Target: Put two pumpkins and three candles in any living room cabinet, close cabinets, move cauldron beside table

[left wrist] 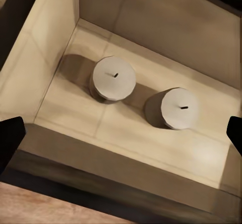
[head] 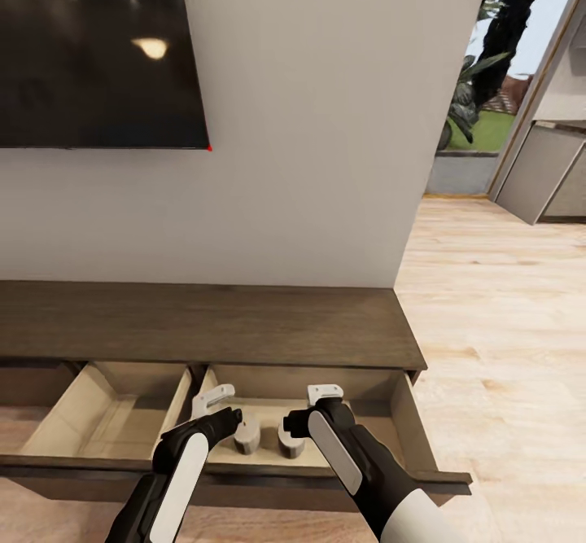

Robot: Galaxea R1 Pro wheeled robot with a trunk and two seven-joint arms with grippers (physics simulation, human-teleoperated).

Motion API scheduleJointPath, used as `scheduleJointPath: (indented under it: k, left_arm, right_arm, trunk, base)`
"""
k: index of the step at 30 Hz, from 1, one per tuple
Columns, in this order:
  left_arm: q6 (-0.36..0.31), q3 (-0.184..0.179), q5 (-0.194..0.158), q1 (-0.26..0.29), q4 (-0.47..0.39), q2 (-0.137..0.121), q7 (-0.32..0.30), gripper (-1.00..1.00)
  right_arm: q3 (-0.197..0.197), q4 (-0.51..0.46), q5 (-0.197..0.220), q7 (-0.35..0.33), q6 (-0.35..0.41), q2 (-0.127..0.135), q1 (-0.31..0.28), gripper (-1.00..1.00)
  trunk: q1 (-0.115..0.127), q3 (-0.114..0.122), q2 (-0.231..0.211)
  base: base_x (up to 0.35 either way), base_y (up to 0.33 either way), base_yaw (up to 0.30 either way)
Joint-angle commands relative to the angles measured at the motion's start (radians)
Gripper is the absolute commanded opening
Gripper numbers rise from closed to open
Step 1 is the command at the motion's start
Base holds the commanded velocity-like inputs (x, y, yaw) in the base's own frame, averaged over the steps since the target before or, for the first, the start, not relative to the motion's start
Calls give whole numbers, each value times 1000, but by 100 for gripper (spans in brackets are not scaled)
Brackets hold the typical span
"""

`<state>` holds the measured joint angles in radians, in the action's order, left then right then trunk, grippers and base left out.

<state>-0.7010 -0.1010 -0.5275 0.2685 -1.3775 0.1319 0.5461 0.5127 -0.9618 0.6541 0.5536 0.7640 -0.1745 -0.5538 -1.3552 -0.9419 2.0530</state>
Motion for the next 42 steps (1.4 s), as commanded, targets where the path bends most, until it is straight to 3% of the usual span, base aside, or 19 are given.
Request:
scheduleJointPath:
  k: [1,12,35,42]
  left_arm:
    - [0,0,0,0,0,0,0,100]
    - [1,0,0,0,-1,0,0,100]
    - [0,0,0,0,-2,0,0,100]
    - [0,0,0,0,-2,0,0,100]
  right_arm:
    - [0,0,0,0,0,0,0,100]
    - [1,0,-1,-1,0,0,0,100]
    - [1,0,-1,0,3,0,0,100]
    - [2,0,-2,0,3,0,0,100]
  trunk:
    - [4,3,-7]
    - [46,38,-84]
    - [134,110,-245]
    - [161,132,-294]
  base:
    - [-2,1,0]
    - [-147,34,0]
    - [-10,2,0]
    - [-229,82,0]
